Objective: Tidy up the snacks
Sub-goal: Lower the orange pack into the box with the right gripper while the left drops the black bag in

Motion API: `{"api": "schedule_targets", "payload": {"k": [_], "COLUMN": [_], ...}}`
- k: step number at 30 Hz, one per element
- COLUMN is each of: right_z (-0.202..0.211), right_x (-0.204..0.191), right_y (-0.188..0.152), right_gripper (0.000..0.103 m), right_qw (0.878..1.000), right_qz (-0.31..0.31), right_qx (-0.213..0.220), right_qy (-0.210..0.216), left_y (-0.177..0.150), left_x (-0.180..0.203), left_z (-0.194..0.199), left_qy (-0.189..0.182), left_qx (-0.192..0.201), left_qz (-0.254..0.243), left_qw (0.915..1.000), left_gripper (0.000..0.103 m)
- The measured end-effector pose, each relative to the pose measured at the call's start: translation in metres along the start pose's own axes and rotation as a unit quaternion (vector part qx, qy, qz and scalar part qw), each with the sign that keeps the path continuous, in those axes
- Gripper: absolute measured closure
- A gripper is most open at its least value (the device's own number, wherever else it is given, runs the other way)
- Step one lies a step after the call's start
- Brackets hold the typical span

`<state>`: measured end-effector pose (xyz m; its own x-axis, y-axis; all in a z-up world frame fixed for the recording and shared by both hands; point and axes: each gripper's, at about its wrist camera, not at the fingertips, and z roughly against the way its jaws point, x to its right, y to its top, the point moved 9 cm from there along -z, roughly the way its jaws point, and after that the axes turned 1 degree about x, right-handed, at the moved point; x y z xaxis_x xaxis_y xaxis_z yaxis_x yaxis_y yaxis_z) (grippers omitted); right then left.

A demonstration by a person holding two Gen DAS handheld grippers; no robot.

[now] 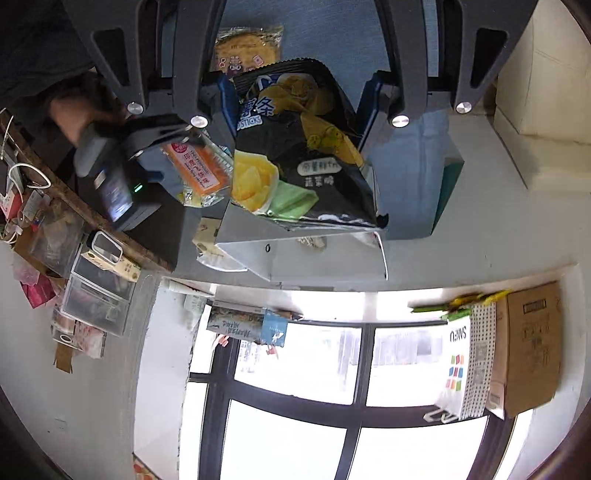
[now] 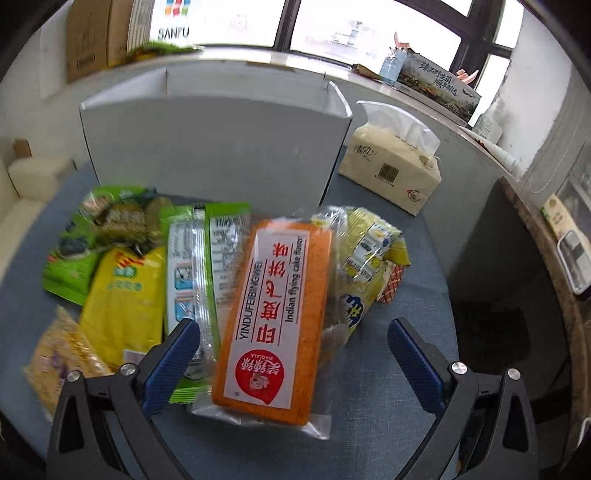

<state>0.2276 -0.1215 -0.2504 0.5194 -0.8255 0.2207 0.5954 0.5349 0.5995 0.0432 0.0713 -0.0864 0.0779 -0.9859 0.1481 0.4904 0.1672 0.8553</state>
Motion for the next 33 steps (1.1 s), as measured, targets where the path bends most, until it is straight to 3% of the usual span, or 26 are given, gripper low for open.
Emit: {"api": "schedule_targets", "payload": {"k": [2, 5, 9, 10, 12, 14, 18, 25, 33], "right_z": [-0.009, -0.004, 0.011, 0.016, 0.033, 0.043, 0.056, 0.081, 0.122], "right_x": [-0.007, -0.016, -0.015, -0.012, -0.005, -0.001, 0.008, 0.020, 0.029], "right_y": [-0.008, -0.011, -0.008, -0.008, -0.004, -0.002, 0.003, 0.026, 0.125], "right_gripper": [0.002, 0.028, 0.048, 0.064, 0.082, 0.089, 0.092, 0.092, 0.092], "right_qw": [1.000, 1.000, 1.000, 0.999, 0.997, 0.994, 0.975, 0.966, 0.957], "right_qz": [0.008, 0.006, 0.010, 0.001, -0.024, -0.039, -0.100, -0.113, -0.084], "right_qx": [-0.014, -0.004, 0.018, 0.022, 0.047, 0.057, 0.059, 0.096, 0.181], "right_qy": [-0.006, 0.020, 0.016, 0.024, 0.055, 0.084, 0.191, 0.213, 0.211], "left_y": [0.000, -0.001, -0.005, -0.006, -0.008, -0.010, -0.010, 0.007, 0.107], "left_x": [0.000, 0.002, 0.010, 0.010, 0.011, 0.011, 0.010, 0.006, -0.010], "left_z": [-0.001, -0.004, -0.005, -0.006, -0.006, -0.007, -0.008, -0.019, -0.070], "left_qy": [-0.005, -0.007, -0.012, -0.012, -0.015, -0.017, -0.024, -0.029, -0.035], "left_qx": [-0.004, -0.010, -0.014, -0.016, -0.016, -0.018, -0.017, -0.010, 0.015], "left_qz": [0.000, 0.000, -0.004, -0.004, -0.003, -0.001, 0.005, 0.016, 0.023], "left_qw": [1.0000, 0.9999, 0.9998, 0.9998, 0.9998, 0.9997, 0.9996, 0.9994, 0.9990], "left_gripper": [0.046, 0.046, 0.046, 0.046, 0.046, 0.046, 0.046, 0.046, 0.046]}}
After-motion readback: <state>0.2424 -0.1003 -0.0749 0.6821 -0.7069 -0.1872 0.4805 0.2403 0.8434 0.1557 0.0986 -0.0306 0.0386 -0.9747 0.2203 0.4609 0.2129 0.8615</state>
